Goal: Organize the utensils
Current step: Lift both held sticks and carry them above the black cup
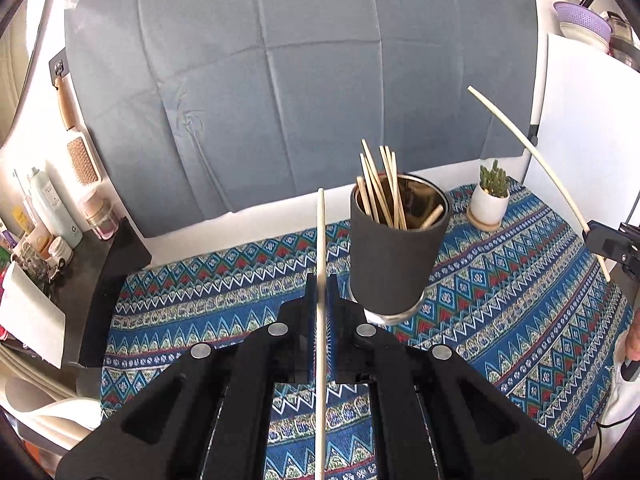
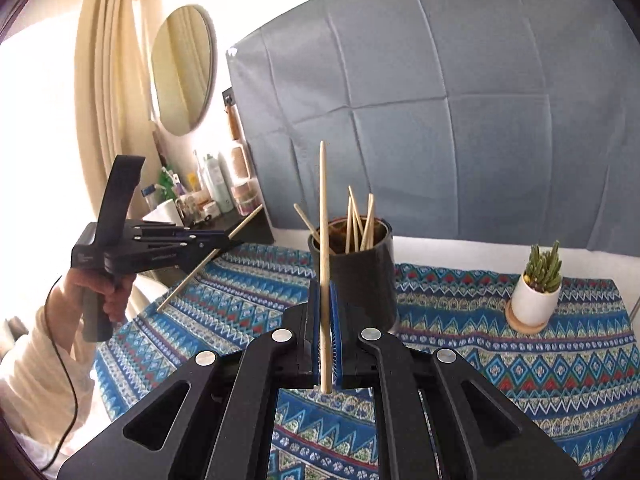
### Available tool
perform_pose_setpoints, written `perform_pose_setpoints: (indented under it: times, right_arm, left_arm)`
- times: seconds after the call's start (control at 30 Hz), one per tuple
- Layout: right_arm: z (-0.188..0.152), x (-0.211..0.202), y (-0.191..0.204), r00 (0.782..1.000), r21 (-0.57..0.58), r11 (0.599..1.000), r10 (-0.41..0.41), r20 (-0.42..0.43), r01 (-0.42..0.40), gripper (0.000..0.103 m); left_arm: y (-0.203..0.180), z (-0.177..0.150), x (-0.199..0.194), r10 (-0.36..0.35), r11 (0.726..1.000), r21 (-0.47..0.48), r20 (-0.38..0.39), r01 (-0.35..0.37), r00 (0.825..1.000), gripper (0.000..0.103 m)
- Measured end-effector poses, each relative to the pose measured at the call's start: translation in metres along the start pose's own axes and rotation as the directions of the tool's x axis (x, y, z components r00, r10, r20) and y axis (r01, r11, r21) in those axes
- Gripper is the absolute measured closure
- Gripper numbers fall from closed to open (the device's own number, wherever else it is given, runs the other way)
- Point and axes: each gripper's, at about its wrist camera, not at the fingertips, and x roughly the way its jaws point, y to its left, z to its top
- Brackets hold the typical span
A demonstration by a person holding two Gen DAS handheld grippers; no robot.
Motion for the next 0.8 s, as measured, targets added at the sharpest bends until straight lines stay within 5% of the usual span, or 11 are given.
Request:
perform_pose_setpoints:
  times: [0.3, 0.53, 0.63, 0.8]
  right_arm:
    - [0.040, 0.034, -0.011, 0.997, 0.009, 0.999, 0.039, 0.064, -0.039, 0.098]
    - [0.051, 0.059, -0.017, 0.995, -0.003, 0.999, 0.051, 0.081, -0.051, 0.098]
    - [0.055, 0.067, -0.023, 0.991, 0.019, 0.997, 0.073, 0.108, -0.076, 0.098]
    - [0.045, 0.076, -0.032, 0.956, 0.066, 0.982, 0.158, 0.245, -0.179, 0.098]
  left_arm:
    - [0.028, 0.049, 0.007, -0.051, 0.993, -0.096, 0.107, 0.062, 0.993, 0.098]
    - [0.024, 0.070, 0.014, -0.074, 0.991, -0.091, 0.250, 0.100, 0.965, 0.098]
    - [0.015, 0.076, 0.018, -0.100, 0.991, -0.056, 0.317, 0.124, 0.943, 0.098]
    - [0.004, 0.083, 0.022, -0.209, 0.970, -0.021, 0.434, 0.242, 0.876, 0.098]
